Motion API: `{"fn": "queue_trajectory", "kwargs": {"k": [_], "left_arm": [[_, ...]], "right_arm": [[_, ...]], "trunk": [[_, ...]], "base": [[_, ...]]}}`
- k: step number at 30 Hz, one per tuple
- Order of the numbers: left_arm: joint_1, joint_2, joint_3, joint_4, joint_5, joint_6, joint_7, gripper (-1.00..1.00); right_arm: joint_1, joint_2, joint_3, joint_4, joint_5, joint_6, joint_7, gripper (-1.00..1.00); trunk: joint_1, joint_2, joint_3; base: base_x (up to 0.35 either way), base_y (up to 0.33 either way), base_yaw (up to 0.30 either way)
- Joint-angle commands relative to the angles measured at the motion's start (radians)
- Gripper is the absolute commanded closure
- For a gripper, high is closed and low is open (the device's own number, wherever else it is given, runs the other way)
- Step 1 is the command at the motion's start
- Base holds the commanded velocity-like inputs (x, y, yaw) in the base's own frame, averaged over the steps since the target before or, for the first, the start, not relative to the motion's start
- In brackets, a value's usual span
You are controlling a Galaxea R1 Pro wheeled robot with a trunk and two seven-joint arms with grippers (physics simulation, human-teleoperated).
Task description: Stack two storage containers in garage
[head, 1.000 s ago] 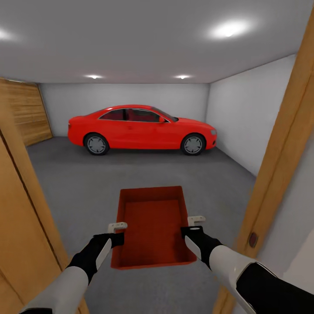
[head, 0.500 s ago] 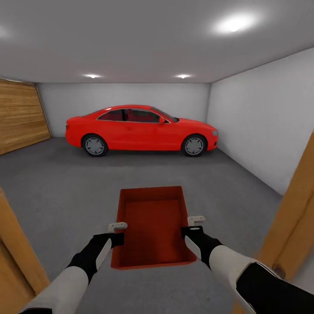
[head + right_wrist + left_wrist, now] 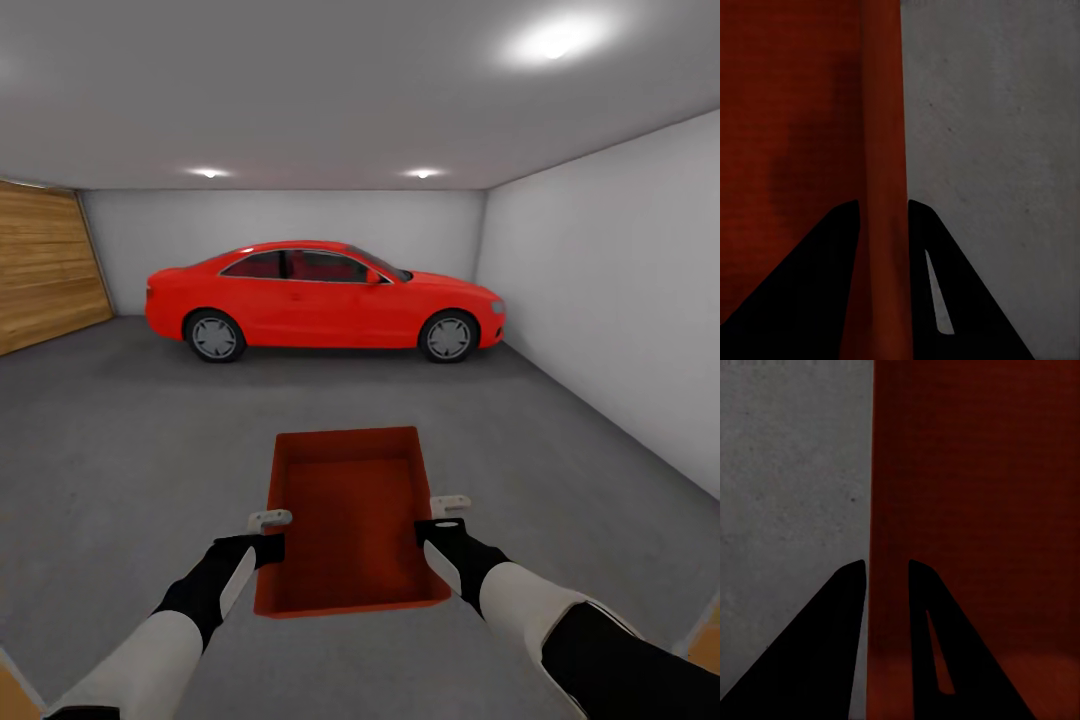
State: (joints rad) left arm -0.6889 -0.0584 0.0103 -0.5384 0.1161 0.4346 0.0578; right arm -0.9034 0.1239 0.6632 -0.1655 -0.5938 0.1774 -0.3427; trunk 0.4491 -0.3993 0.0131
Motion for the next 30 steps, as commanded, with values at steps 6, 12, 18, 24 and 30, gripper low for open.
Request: {"fn": "queue_trajectory", "kwargs": {"k": [6,12,18,24,30], "left_arm": [[0.0,-0.001,-0.003,0.0,0.011,0.005,0.011,1.0],[0.0,-0.003,-0.003,0.0,0.012,0.005,0.011,1.0],[0.0,-0.003,-0.003,0.0,0.012,0.004,0.011,1.0],[0.0,-0.002,-0.003,0.0,0.013,0.004,0.011,1.0],[0.0,-0.001,-0.003,0.0,0.013,0.004,0.011,1.0]], "right_arm": [[0.0,0.0,0.022,-0.008,-0.004,0.007,-0.007,1.0],[0.0,0.0,0.022,-0.008,-0.004,0.007,-0.007,1.0],[0.0,0.0,0.022,-0.008,-0.004,0.007,-0.007,1.0],[0.0,0.0,0.022,-0.008,-0.004,0.007,-0.007,1.0],[0.0,0.0,0.022,-0.008,-0.004,0.007,-0.007,1.0]], "trunk": [[0.001,-0.001,0.0],[0.001,-0.001,0.0],[0.001,-0.001,0.0],[0.001,-0.001,0.0],[0.001,-0.001,0.0]], "base": [[0.322,0.075,0.0],[0.322,0.034,0.0],[0.322,0.001,0.0],[0.322,0.0,0.0],[0.322,0.0,0.0]]}}
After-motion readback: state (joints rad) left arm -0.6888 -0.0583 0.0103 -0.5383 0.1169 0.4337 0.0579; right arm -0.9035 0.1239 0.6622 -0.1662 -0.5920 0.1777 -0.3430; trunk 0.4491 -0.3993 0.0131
